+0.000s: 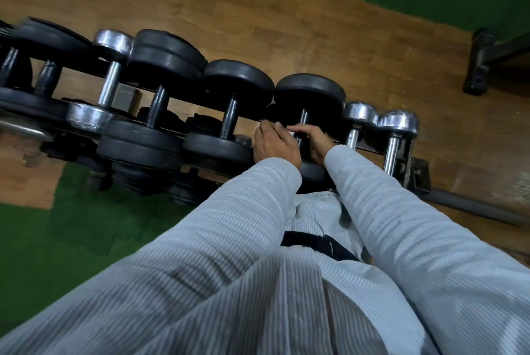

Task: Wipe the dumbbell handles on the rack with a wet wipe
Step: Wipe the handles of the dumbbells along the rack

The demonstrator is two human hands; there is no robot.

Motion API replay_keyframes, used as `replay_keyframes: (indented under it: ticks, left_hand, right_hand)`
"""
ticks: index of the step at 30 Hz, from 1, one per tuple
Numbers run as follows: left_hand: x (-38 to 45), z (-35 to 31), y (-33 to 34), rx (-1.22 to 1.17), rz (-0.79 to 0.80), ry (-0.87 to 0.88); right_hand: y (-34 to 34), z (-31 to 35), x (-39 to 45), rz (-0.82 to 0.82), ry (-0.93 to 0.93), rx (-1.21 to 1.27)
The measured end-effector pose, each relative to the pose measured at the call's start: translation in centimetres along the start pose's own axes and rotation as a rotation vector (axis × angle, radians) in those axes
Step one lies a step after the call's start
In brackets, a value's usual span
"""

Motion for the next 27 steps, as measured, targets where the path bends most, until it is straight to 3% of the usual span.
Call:
replay_keyframes:
  ticks: [3,7,9,13,15,18,20,23,27]
  left_hand:
    - [0.0,0.0,-0.1,0.001,0.003,0.003]
    - [-0.1,-0.1,-0.3,-0.004,0.031,0.002]
    - [-0.2,-0.1,-0.3,0.006,0.035,0.001]
    - [-0.2,-0.3,-0.3,0.047,0.054,0.008]
    - [-0.3,-0.4,-0.3,0.059,0.062,0.015]
    - [-0.2,-1.3,-0.3,0.078,0.047,0.039]
    - [-0.4,-2.4,0.0,0.077,0.041,0.089]
    - [-1.8,-4.5,0.9,0.07,0.061,0.194]
    - [-5.4,-5.7,2.4,0.142,0.147,0.394]
  right_hand:
    - [-0.8,-0.7,0.8,-0.104,0.071,-0.335]
    - [-1.7,-0.1,-0.3,-0.352,0.074,-1.011]
    - [-1.9,0.1,-1.1,-0.419,0.074,-1.117]
    - [-2.4,0.8,-2.3,-0.492,0.003,-1.174]
    - [-2.9,1.3,-3.1,-0.446,-0.046,-1.129]
    - [-3.8,1.1,-5.0,-0.232,-0.161,-0.662]
    - [-5.3,0.6,-6.3,-0.181,-0.243,-0.361]
    - [-9.3,0.0,-7.7,-0.372,-0.325,-0.291]
    - [-14.3,-2.6,-8.4,-0.812,-0.358,-0.592]
Point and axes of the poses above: each hand's wrist, its own x-axis towards the middle knuckle, its own y-axis out of the palm, z = x × y, the point moved 2 cm from there along x, towards the middle knuckle, and after that the axes turned 7 degrees about y, right-handed, at the moved point
